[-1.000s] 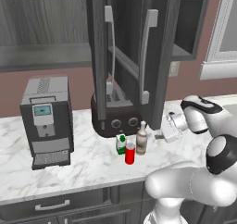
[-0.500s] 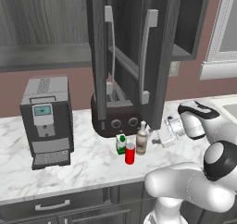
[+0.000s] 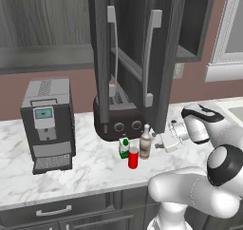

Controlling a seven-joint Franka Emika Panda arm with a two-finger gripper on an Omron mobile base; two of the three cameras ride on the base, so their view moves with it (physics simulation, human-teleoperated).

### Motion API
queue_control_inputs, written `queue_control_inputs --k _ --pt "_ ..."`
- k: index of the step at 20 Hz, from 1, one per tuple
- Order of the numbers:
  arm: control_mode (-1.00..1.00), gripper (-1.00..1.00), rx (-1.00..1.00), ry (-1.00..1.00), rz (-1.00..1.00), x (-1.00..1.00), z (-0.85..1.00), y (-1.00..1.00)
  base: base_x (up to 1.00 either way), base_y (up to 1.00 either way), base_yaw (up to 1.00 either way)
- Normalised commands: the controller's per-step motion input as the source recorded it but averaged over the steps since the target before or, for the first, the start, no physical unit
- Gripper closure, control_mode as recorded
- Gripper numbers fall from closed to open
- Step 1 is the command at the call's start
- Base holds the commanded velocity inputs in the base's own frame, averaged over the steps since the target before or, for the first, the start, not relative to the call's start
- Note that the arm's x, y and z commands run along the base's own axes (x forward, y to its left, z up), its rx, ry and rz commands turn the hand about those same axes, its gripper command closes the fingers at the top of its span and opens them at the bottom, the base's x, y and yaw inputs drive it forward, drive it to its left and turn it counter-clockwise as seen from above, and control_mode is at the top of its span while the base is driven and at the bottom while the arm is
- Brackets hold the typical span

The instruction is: Sort all alcoholic drinks to one cabinet, and non-alcoholic drinks to the other.

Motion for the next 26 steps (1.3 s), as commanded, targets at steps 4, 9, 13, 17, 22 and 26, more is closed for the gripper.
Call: queue_control_inputs --k 4,9,13,17,22,26 --pt "-1.00 -1.00 0.00 0.00 0.00 0.01 0.00 0.00 0.00 0.00 0.00" --pt "-1.00 -1.00 0.00 0.00 0.00 0.00 0.00 0.03 0.00 0.00 0.00" --pt "-1.00 -1.00 0.00 0.00 0.00 0.00 0.00 0.07 0.00 0.00 0.00" --pt "-1.00 -1.00 0.00 0.00 0.00 0.00 0.00 0.09 0.00 0.00 0.00" --pt "-1.00 -1.00 0.00 0.00 0.00 0.00 0.00 0.15 0.00 0.00 0.00" --pt "-1.00 -1.00 0.00 0.00 0.00 0.00 0.00 0.18 0.00 0.00 0.00"
